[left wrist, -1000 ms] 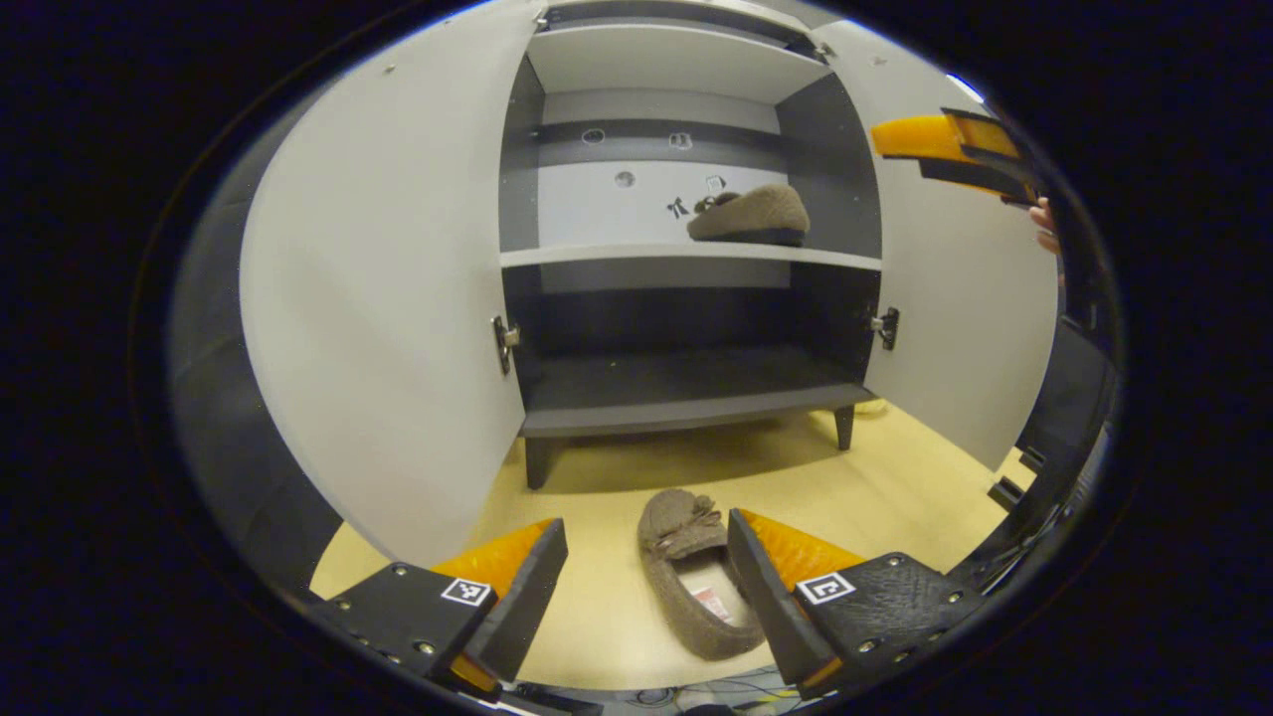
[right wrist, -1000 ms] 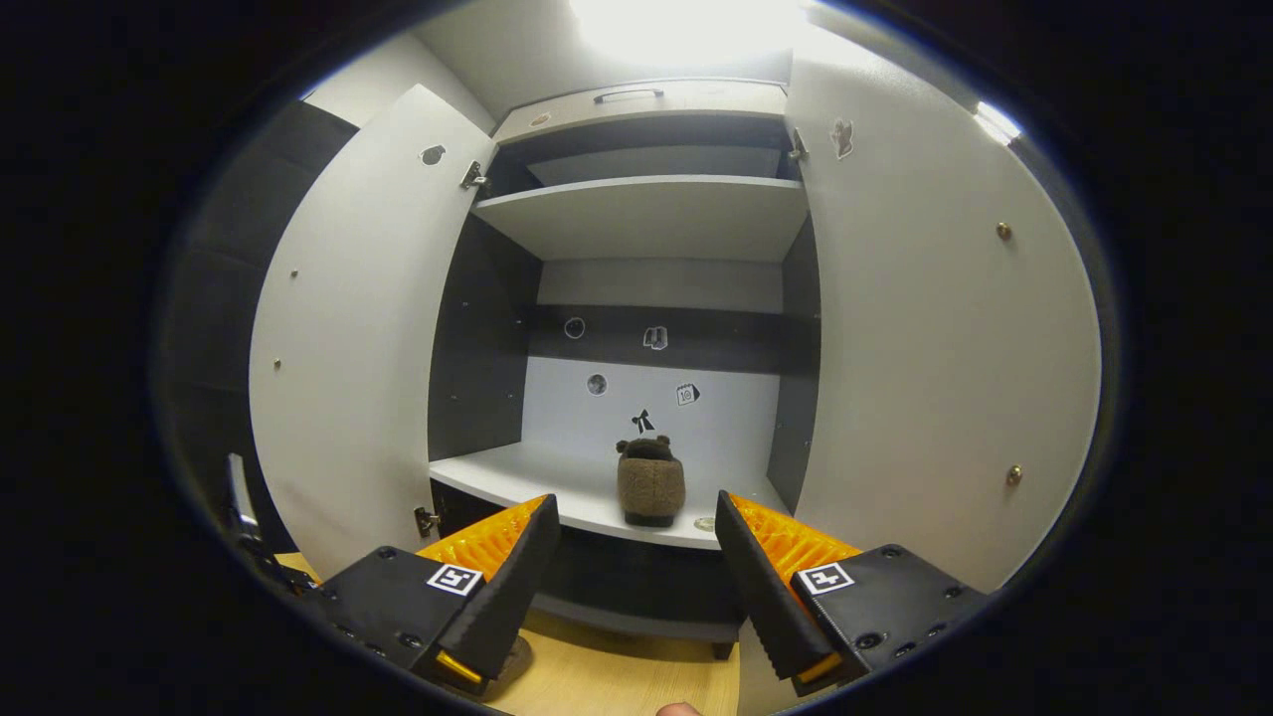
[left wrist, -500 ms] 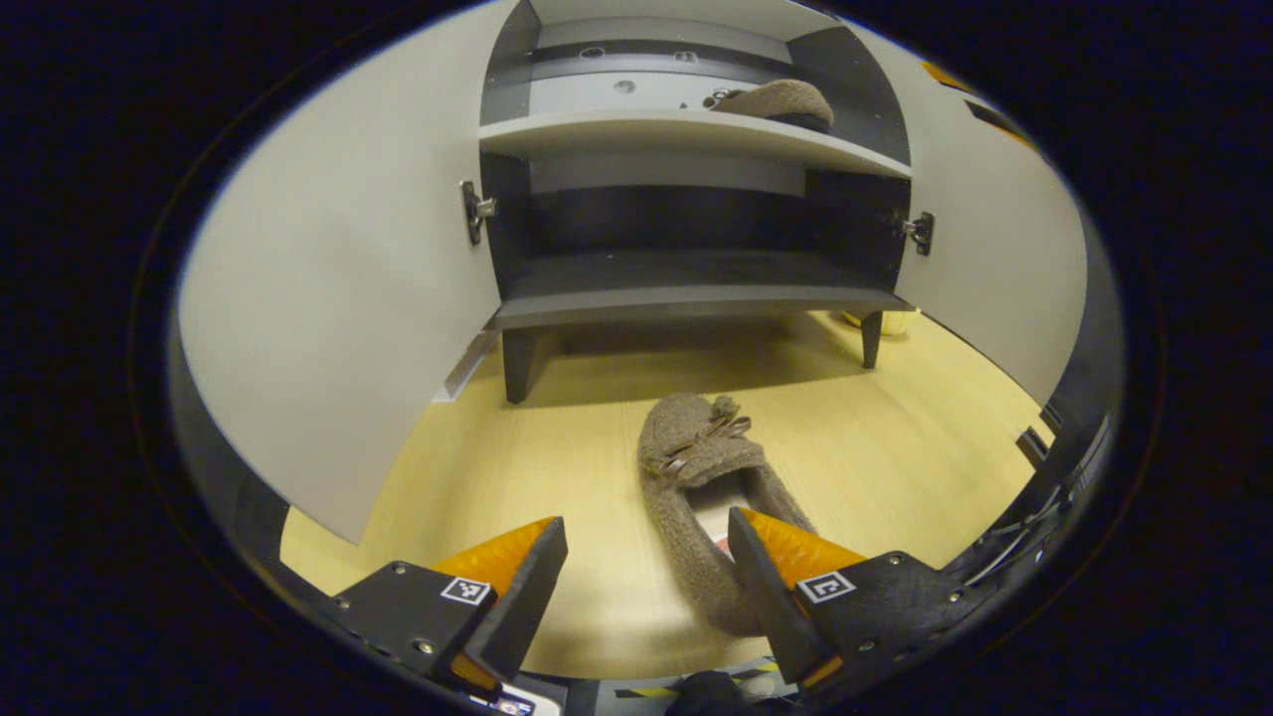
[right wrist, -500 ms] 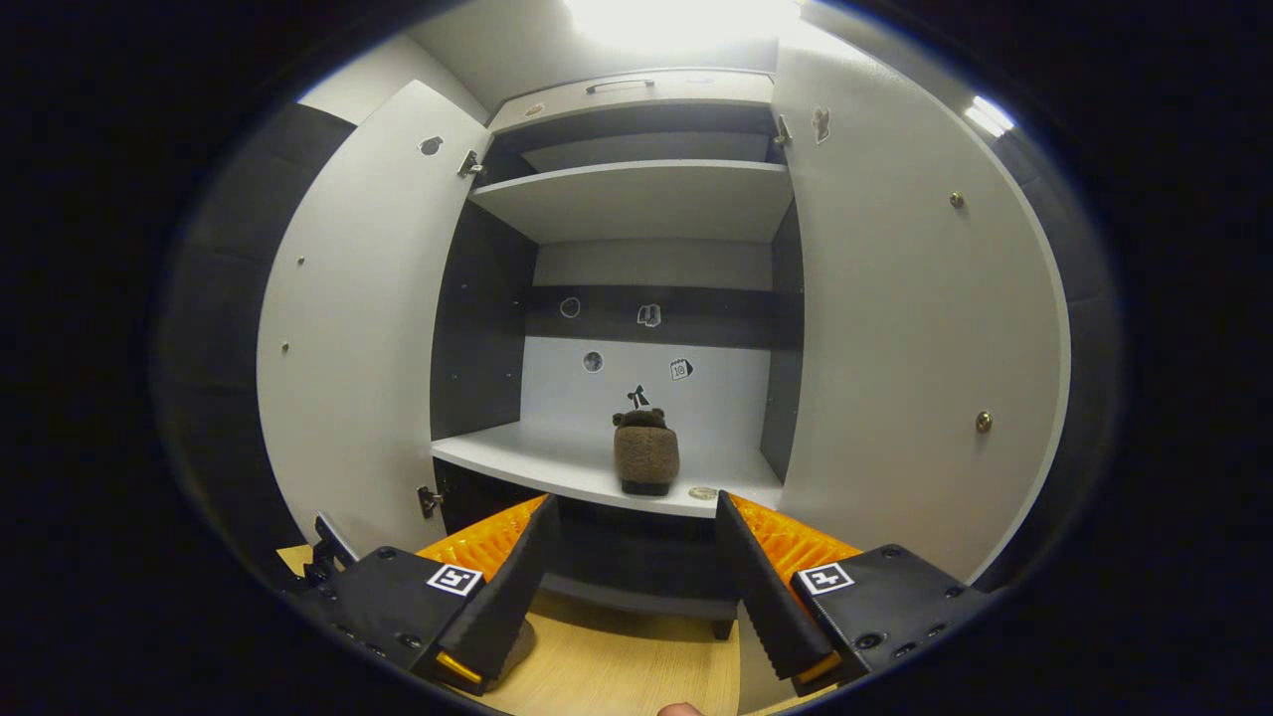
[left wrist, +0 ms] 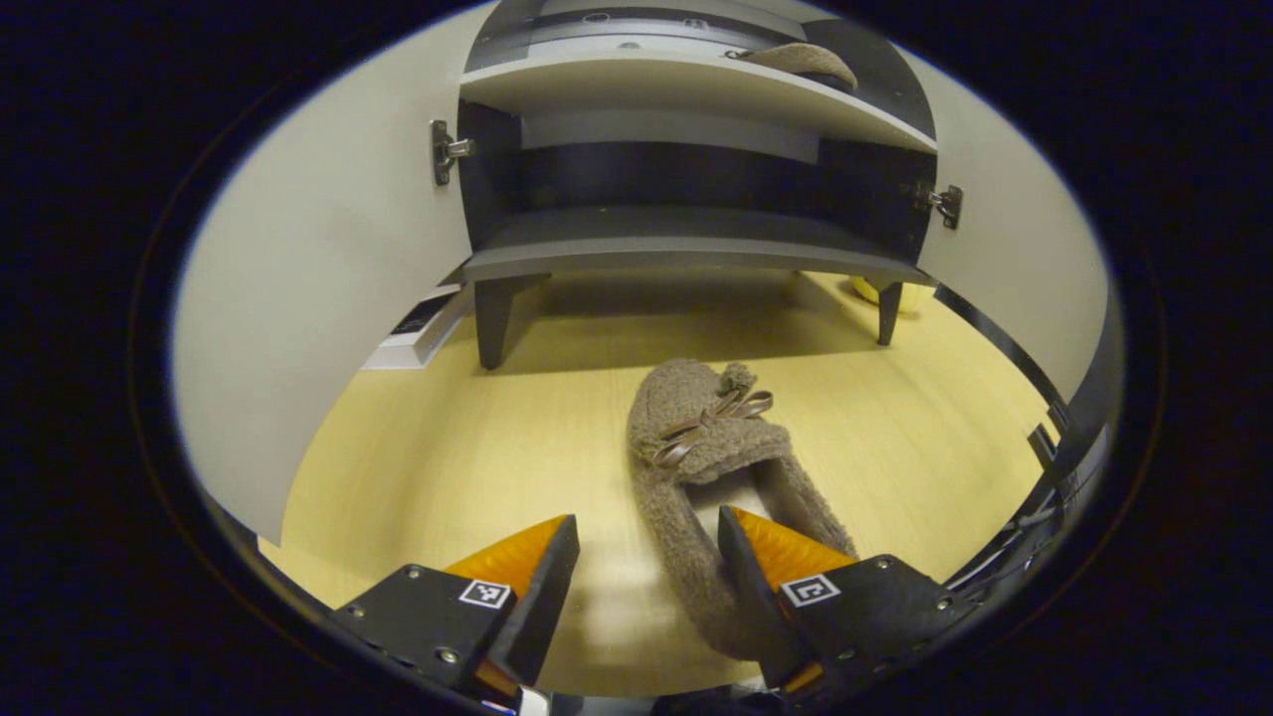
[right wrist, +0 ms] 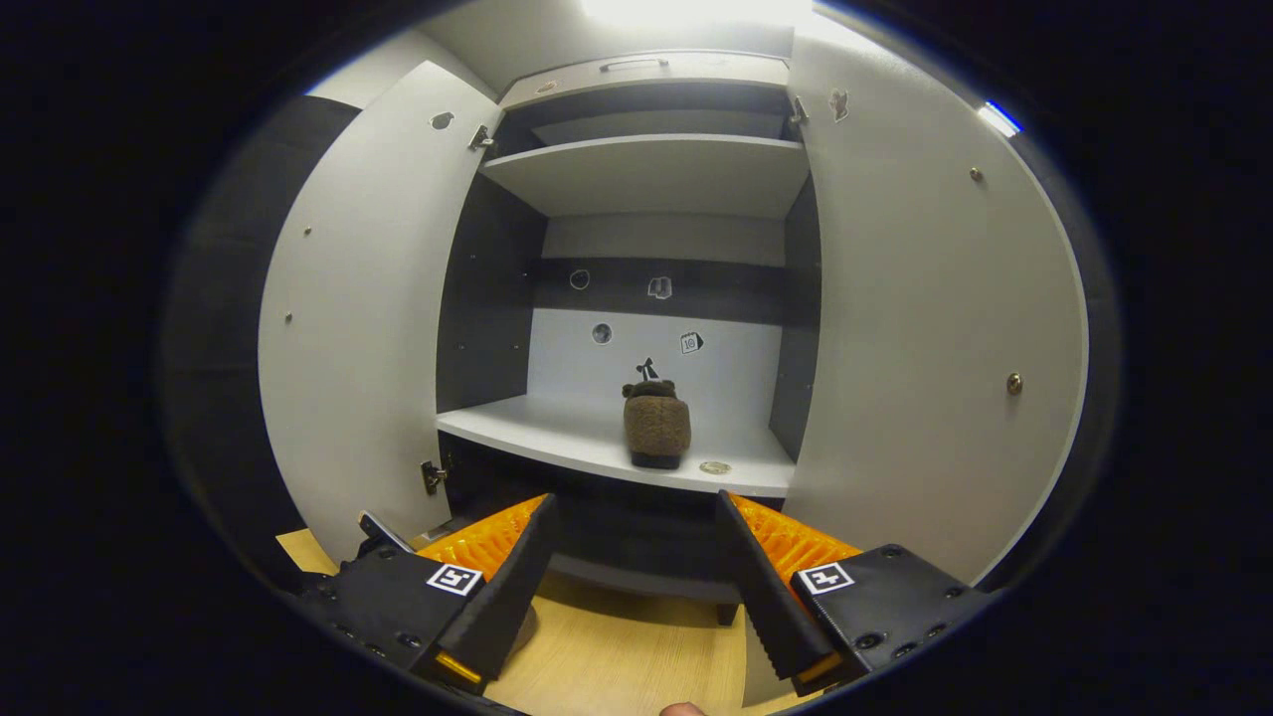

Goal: Grab one shoe with the right hand and put it into the shoe cabinet, grab the other shoe with the left hand and put it into the shoe cabinet; then close the right door with the right hand and the left door with the left hand.

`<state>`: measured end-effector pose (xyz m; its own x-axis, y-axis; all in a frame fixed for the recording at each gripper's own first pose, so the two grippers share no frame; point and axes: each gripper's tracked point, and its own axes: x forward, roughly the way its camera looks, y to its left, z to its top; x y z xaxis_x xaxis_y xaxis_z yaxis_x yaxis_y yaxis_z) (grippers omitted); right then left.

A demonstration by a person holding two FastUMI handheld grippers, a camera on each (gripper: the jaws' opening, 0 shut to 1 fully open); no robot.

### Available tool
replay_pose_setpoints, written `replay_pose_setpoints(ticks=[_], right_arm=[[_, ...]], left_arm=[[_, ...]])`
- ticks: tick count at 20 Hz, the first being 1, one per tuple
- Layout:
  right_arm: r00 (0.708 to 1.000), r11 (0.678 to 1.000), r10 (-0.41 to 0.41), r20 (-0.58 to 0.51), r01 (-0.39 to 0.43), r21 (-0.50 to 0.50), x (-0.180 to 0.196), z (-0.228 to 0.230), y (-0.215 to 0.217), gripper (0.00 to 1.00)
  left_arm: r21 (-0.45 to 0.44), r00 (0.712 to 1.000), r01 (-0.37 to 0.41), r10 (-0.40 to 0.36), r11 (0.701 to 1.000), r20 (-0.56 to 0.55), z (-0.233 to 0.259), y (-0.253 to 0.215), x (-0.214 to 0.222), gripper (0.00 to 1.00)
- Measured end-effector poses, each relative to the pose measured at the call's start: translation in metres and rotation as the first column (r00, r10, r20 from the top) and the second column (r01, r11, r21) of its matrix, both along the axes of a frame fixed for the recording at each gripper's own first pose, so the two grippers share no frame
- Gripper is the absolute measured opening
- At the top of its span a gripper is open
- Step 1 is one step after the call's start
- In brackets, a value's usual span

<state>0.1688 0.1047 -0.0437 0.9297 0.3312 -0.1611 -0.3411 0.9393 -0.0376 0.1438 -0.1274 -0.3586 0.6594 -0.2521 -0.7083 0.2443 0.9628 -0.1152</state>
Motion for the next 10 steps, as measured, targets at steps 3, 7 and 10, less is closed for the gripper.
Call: replay_pose_setpoints(ticks=[3, 7, 10], right_arm=[[1.000, 1.000, 0.000, 0.002, 0.000, 0.002, -0.002, 0.002, -0.001, 0.99], [1.000, 1.000, -0.006, -0.008, 0.006, -0.002, -0.003, -0.004, -0.004, 0.99], [1.000, 1.000, -0.005, -0.014, 0.005, 0.001, -0.007, -0.005, -0.006, 0.99]], left_arm=[[-0.025, 1.000, -0.003, 0.002, 1.000, -0.022, -0.008, -0.002, -0.001, 0.82], [-0.114, 0.998, -0.039, 0.033, 0.993, -0.060, -0.018, -0.018, -0.003, 0.35], [-0.062, 0.997, -0.075, 0.074, 0.995, -0.019, -0.010, -0.010, 0.004, 0.18]])
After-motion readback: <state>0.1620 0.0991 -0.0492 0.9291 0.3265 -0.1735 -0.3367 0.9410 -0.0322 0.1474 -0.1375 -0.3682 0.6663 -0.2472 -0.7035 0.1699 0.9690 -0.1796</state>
